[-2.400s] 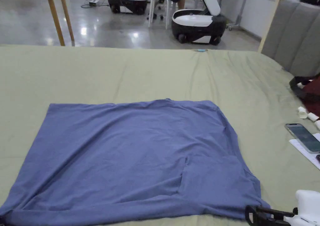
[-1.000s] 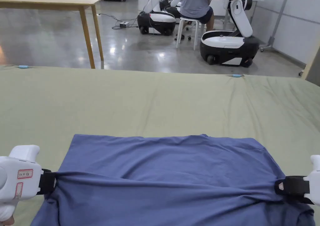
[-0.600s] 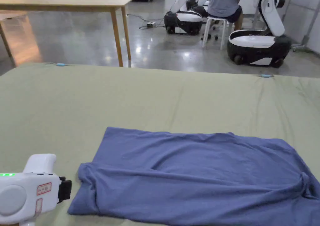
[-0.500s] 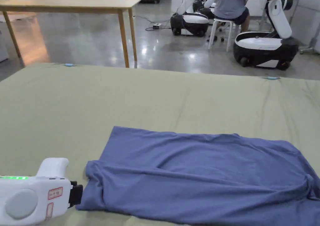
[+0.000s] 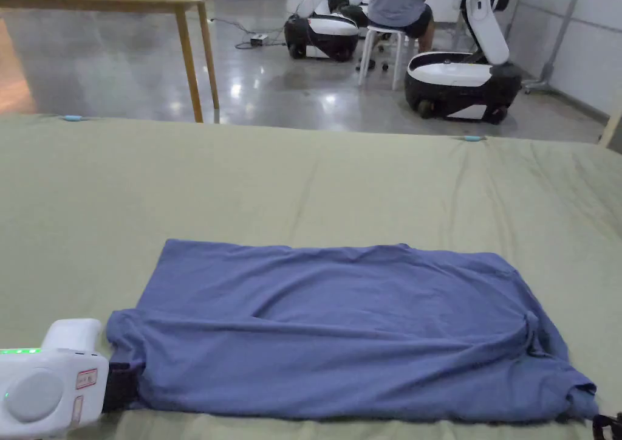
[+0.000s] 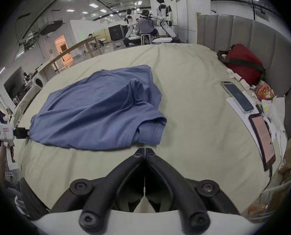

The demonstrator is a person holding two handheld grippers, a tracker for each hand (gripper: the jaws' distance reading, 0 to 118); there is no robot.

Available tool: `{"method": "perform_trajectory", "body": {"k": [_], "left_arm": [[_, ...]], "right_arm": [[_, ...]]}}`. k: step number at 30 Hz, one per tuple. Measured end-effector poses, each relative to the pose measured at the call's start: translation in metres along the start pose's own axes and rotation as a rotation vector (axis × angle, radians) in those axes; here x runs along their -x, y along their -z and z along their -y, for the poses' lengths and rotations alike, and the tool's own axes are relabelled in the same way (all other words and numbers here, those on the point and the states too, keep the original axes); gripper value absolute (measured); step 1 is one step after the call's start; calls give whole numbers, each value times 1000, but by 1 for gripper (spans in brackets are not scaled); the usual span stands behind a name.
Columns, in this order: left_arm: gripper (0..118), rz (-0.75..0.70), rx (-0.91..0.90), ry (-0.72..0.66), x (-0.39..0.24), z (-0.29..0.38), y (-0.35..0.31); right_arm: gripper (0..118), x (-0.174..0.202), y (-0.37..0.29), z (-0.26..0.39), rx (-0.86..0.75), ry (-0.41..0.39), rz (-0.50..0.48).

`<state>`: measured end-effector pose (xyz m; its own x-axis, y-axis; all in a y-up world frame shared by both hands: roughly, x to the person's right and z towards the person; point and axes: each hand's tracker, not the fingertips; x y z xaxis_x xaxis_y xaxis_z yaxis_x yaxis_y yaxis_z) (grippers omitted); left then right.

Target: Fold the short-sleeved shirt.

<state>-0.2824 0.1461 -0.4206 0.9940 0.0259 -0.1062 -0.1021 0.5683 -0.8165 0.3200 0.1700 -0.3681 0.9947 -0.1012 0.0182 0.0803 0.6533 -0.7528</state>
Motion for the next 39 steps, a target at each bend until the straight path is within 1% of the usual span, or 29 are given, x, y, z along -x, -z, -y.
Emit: {"method": "perform_trajectory", "body": {"k": [1,2,3,4,5,6,7,8,10,11,12,13,14,15,16,17,18,19,21,25,29,31,33,36,39], "left_arm": [[4,11,-4,27,-3,0,-3],[4,98,-5,21,0,-2,-3],[4,149,25,-21,0,-3,-3],[4,95,26,-10,-1,-4,-2],[4,84,16,9,0,-5,0],[4,79,22,8,1,-7,2],[4,89,27,-2,3,-7,1],[4,84,17,-5,4,-7,1],[4,85,19,2,3,-7,1],[4,83,20,7,3,-7,1],[4,84,24,7,3,-8,1],[4,83,26,8,3,-8,2],[4,84,27,8,4,-8,2],[4,83,27,10,4,-8,2],[4,81,25,13,5,-9,1],[4,80,25,16,-3,-3,-7],[4,72,19,23,-5,-2,-10],[4,58,16,35,-6,0,-13],[4,47,16,38,-4,-1,-19],[4,56,8,29,2,4,-37],[4,50,5,55,10,21,-58],[4,88,14,5,21,38,-72],[4,104,21,-12,28,56,-88],[4,105,22,-11,32,84,-110],[4,108,15,-29,34,102,-123]], "right_arm": [[23,-1,1,-2,-4,3,2],[79,-2,3,-4,-9,9,-7],[118,-4,6,-7,-4,23,-40],[118,-5,12,-11,15,48,-87],[118,-5,22,-13,55,63,-134],[117,-8,28,-17,26,105,-159],[115,-9,35,-15,52,102,-125],[115,-11,46,-18,66,80,-97],[113,-16,66,-25,86,52,-64],[107,-15,72,-35,101,53,-67],[96,-17,78,-39,101,59,-71],[78,-20,84,-43,105,71,-71],[54,-16,85,-45,107,64,-70],[43,-7,81,-44,111,41,-67],[33,-3,78,-44,108,-12,-49],[14,-3,75,-43,97,-13,-52],[9,-4,69,-41,85,-8,-62],[9,5,57,-36,56,0,-58],[9,7,43,-32,43,-10,-44],[9,2,9,-22,27,37,-86],[9,-3,-24,-2,25,46,-90],[9,-3,-45,15,30,64,-104],[9,-3,-61,31,37,65,-111],[9,5,-80,56,66,47,-105],[9,3,-89,71,81,66,-109]]}}
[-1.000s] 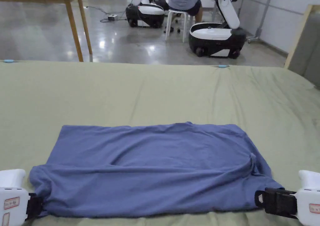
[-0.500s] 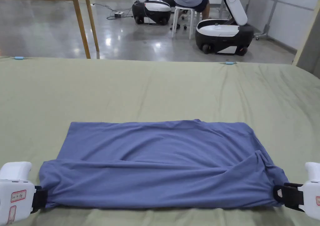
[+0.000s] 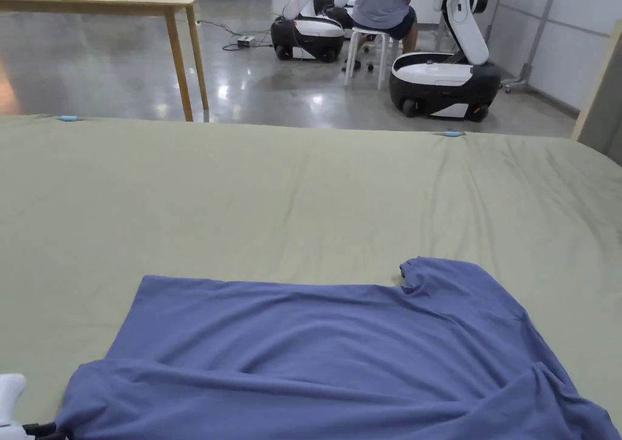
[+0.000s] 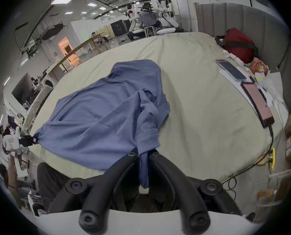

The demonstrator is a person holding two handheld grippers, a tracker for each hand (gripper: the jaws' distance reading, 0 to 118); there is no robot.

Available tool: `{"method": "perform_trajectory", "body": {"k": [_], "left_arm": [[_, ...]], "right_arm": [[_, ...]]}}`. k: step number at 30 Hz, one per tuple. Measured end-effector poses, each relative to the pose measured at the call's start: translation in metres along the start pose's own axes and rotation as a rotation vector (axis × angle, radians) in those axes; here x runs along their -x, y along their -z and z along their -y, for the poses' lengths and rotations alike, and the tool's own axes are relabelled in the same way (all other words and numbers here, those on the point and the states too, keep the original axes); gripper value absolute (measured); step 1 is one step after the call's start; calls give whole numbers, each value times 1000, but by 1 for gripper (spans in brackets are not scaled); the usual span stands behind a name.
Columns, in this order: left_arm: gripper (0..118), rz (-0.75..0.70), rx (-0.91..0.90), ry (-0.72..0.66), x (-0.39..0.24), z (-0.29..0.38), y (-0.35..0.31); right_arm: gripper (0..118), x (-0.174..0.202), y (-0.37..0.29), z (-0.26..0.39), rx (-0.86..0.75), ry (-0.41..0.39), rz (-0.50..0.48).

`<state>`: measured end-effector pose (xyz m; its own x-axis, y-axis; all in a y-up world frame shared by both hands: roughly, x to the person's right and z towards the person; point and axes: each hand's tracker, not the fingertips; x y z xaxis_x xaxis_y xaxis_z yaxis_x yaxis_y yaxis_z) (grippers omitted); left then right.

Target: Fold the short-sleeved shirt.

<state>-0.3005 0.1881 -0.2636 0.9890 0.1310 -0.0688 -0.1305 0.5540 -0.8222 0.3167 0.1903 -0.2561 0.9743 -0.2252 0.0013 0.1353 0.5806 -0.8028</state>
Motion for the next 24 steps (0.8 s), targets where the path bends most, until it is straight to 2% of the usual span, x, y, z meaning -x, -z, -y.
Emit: {"method": "perform_trajectory", "body": {"k": [4,5,6,7,8,9,11,13,14,15,16,17,22,23,24], "left_arm": [[4,11,-3,-3,1,5,4],[6,18,-9,7,3,5,7],[16,17,-5,9,5,4,10],[47,8,-6,6,7,3,10],[102,-2,-10,-2,9,2,11],[114,-6,-13,-8,11,1,11],[107,-22,-43,-27,10,-9,4],[97,-30,-69,-35,12,-26,5],[78,-29,-86,-31,10,-37,6],[49,-26,-91,-25,9,-49,11],[11,-24,-92,-15,6,-63,18],[2,-25,-113,4,3,-77,27],[2,-19,-96,34,-14,-149,94],[14,-20,-94,36,-17,-161,109],[45,-38,-100,31,-20,-172,123]], "right_arm": [[10,-4,4,2,0,35,-11],[26,-2,5,1,-4,41,-10],[63,1,6,-1,-8,38,10],[104,3,7,-3,-8,18,30],[117,2,8,-5,-6,-1,28],[113,1,7,-8,-83,-12,7],[113,-2,14,-16,-41,-15,61],[107,-9,20,-28,-84,-40,96],[84,-10,24,-37,-103,-47,122],[48,-9,24,-45,-120,-59,138],[7,-9,25,-53,-141,-58,145],[1,-10,33,-63,-145,-53,147],[1,-14,70,-106,-148,-43,153],[1,-15,79,-113,-142,-40,154],[1,-14,78,-118,-136,-39,144]]}}
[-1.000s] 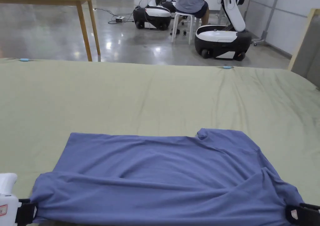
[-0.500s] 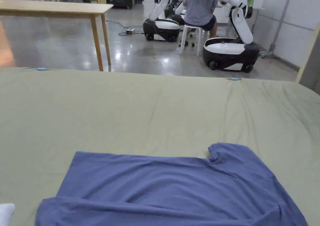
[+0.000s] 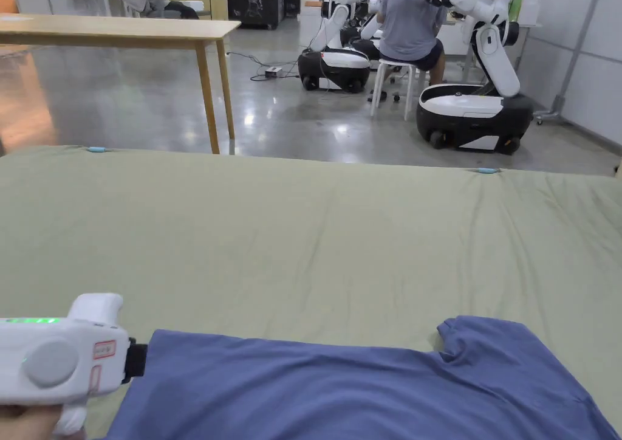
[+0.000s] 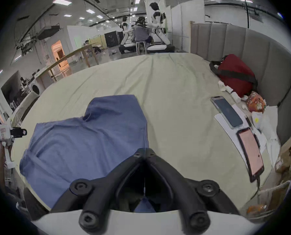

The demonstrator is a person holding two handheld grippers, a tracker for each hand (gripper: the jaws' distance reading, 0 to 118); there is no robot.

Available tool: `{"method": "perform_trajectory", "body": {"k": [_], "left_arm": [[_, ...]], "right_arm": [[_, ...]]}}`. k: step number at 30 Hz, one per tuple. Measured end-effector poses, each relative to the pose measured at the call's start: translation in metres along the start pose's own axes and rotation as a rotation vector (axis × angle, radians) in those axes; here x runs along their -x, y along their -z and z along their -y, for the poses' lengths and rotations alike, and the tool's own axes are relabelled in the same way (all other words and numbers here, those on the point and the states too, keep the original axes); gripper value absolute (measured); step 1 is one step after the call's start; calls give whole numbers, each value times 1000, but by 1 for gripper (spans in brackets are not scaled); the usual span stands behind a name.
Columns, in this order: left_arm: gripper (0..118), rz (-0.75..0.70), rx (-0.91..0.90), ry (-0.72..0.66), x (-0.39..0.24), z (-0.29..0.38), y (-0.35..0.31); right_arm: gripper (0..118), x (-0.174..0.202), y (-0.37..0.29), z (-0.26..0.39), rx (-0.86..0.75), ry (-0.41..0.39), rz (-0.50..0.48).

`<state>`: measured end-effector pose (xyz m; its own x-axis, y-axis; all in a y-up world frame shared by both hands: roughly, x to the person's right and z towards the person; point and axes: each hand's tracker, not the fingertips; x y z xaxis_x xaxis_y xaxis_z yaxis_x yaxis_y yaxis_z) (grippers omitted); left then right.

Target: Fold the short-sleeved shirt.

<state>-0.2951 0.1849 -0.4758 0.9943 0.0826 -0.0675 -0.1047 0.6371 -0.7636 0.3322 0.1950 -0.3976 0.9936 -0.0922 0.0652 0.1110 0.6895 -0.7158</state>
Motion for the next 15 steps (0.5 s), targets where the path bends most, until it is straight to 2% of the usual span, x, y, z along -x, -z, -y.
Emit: {"method": "perform_trajectory", "body": {"k": [1,2,4,6,9,12,13,14,15], "left_arm": [[45,-14,1,2,-2,-8,12],[62,-27,26,5,4,-16,34],[113,-47,48,2,2,-22,55],[107,-87,81,16,0,-26,72],[107,-108,141,30,-4,-26,95],[88,-87,125,38,-10,-21,86],[71,-82,92,59,-13,-21,80],[31,-57,79,63,-17,-19,70],[3,-35,70,64,-17,-19,68]], "right_arm": [[1,0,7,-2,2,4,-2],[1,0,15,-4,13,7,-1],[1,2,18,-7,22,-2,-6],[1,2,28,-8,36,-20,-6],[1,2,36,-12,43,-30,1],[1,0,41,-18,48,-28,5],[1,0,44,-20,51,-35,6],[1,1,48,-23,52,-46,9],[1,1,51,-26,56,-56,9]]}}
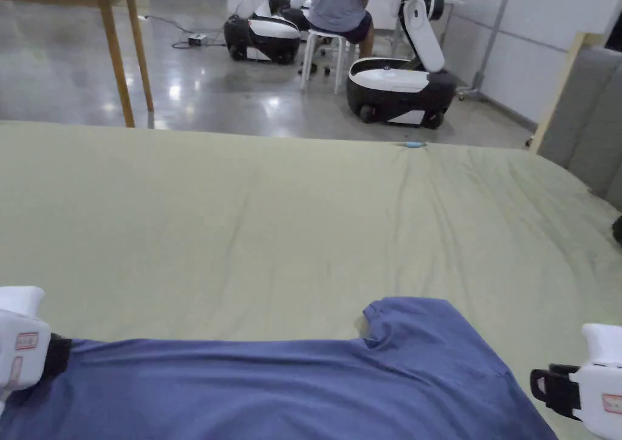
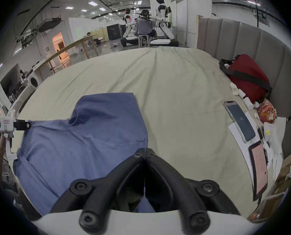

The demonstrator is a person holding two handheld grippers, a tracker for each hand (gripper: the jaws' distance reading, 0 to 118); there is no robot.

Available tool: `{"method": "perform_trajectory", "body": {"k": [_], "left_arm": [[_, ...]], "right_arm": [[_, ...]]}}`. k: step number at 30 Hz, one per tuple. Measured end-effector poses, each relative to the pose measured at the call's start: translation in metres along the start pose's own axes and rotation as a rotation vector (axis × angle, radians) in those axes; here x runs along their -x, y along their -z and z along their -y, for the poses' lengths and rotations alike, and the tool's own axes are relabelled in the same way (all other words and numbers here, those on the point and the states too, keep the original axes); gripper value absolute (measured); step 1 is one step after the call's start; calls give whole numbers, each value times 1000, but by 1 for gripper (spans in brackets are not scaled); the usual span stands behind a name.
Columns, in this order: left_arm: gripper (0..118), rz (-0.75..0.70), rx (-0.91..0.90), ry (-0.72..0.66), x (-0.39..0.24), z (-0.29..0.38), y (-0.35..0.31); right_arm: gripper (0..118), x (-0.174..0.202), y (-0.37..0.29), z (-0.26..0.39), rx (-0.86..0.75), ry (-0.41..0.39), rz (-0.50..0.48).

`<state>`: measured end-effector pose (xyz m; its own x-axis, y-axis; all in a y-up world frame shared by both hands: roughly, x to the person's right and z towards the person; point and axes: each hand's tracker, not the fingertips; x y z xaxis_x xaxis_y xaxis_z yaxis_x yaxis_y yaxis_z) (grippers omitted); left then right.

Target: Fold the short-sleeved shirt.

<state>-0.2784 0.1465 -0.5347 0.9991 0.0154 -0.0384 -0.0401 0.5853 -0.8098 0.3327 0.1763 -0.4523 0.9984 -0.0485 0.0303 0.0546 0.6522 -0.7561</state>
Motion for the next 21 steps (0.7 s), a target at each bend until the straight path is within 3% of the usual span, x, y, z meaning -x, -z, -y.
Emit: {"method": "perform_trajectory", "body": {"k": [2,3,4,5,6,7,11,12,15,16,17,19,21], "left_arm": [[3,10,24,11,-6,0,-2],[3,6,12,33,-7,1,-3],[3,5,21,26,-7,0,-2],[3,12,30,15,-6,-1,-2],[3,17,29,-3,-6,-1,-3],[3,22,33,-16,-4,-1,-3],[3,20,41,-4,-6,-2,-3],[3,17,43,0,-7,-2,-3],[3,10,43,-1,-8,-2,-3],[3,8,43,-1,-9,-2,-5],[3,9,42,0,-9,-1,-8],[3,18,30,0,-5,0,-15],[3,27,15,-9,-3,1,-27]], "right_arm": [[5,-6,9,-11,-2,-5,-6],[22,-7,15,-16,-1,-4,-11],[50,-8,22,-23,5,1,-17],[98,-5,29,-29,24,3,-21],[116,-4,40,-34,46,2,-17],[116,-4,52,-38,78,-12,-25],[110,-1,89,-49,165,-73,5],[102,-2,96,-49,192,-84,13],[62,-2,101,-45,207,-87,33],[62,-4,92,-45,185,-83,25],[52,-4,83,-45,167,-74,12],[3,-8,66,-46,81,-49,-34],[3,-8,46,-48,77,-40,-57]]}}
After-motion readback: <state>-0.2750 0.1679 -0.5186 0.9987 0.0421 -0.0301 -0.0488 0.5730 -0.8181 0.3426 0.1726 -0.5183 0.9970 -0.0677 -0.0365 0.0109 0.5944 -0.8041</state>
